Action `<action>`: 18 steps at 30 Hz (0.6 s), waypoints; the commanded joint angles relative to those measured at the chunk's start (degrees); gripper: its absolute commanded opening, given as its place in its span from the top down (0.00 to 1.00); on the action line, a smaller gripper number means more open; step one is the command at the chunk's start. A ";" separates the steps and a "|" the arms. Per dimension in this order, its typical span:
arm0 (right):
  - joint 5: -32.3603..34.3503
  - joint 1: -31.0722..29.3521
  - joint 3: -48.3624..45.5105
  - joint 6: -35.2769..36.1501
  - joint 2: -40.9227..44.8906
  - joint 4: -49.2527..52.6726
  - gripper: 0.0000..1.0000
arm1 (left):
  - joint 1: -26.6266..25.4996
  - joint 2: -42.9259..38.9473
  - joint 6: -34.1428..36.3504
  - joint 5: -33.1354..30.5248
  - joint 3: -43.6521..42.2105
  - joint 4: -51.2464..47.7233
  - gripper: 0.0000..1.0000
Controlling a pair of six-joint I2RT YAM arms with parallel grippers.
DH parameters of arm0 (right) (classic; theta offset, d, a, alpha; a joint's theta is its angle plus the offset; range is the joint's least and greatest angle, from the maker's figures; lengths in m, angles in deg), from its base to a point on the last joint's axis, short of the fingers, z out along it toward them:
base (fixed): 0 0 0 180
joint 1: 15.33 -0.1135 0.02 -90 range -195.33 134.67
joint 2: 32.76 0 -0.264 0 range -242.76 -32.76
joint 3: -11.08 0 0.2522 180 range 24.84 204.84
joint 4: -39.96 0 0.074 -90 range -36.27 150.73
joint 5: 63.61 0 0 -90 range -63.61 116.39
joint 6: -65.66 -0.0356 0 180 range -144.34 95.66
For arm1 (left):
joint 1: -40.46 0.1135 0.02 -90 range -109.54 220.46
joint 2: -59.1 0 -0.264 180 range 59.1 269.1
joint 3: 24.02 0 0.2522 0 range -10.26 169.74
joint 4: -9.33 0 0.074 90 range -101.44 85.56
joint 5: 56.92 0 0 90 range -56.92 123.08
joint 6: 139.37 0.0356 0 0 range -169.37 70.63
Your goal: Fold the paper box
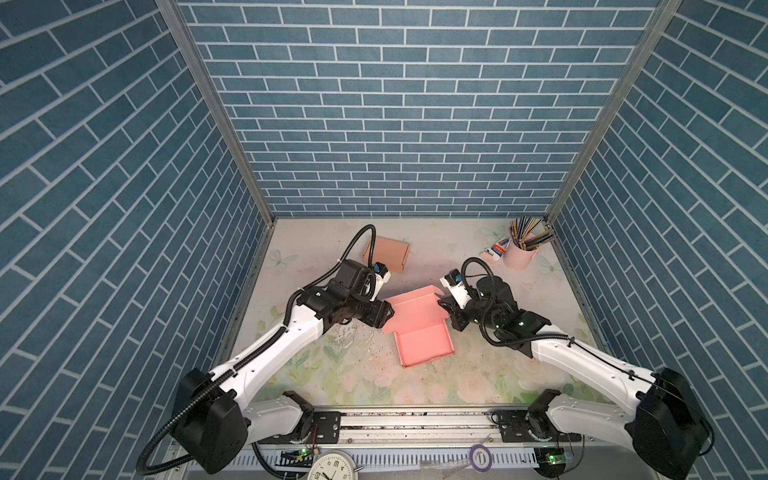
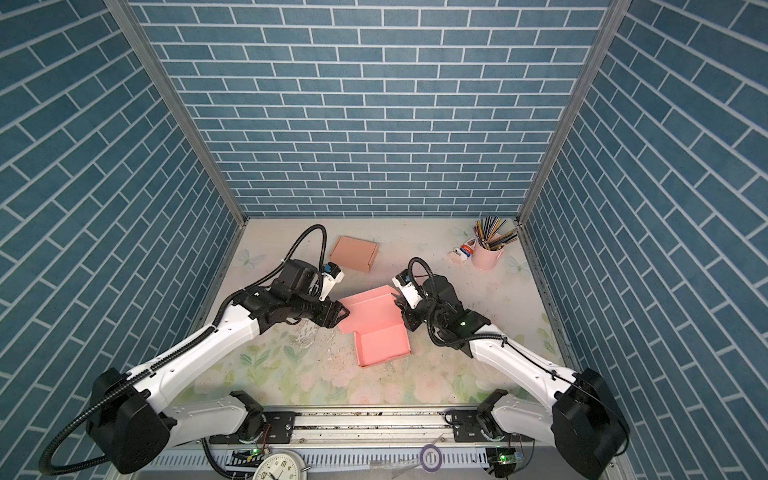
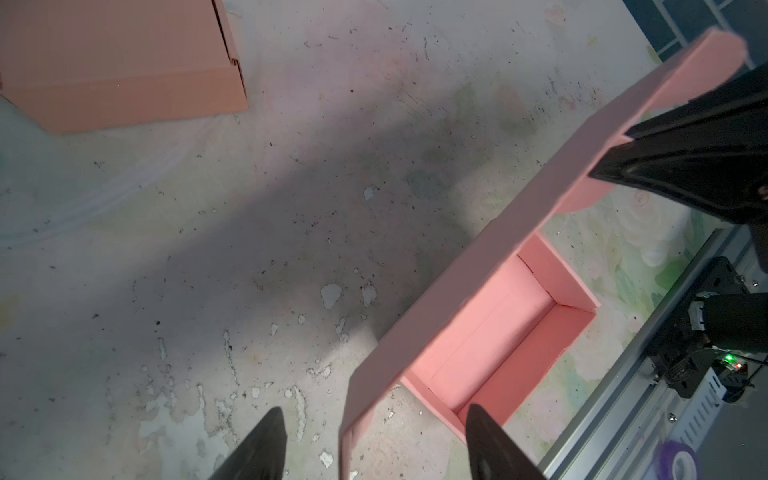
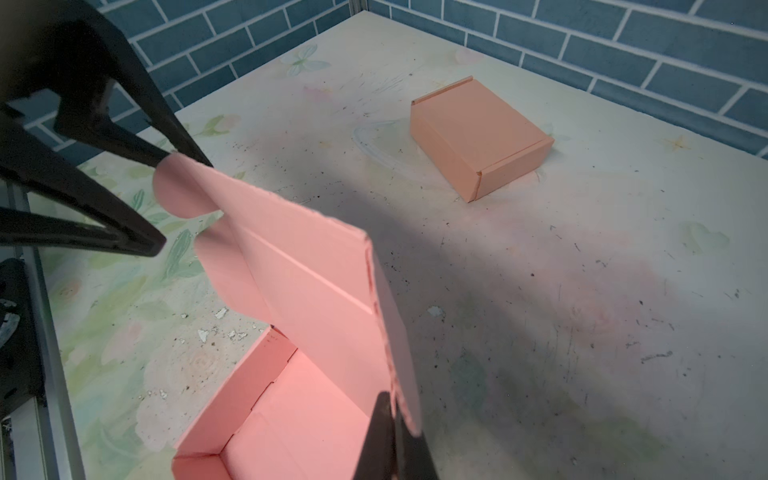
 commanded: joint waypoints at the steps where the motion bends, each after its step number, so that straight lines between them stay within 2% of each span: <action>1: 3.09 0.10 -2.26 -2.51 3.52 -2.61 0.95 | 0.32 -1.24 -3.88 2.12 -3.91 6.03 0.30; 11: 3.11 0.14 -5.08 -3.89 5.76 -3.48 0.95 | 1.63 0.43 -5.64 1.97 -7.85 14.99 0.52; 18: 3.10 0.10 -4.71 -4.22 5.68 -3.12 0.95 | 2.12 2.20 -6.46 4.60 -9.94 19.97 0.53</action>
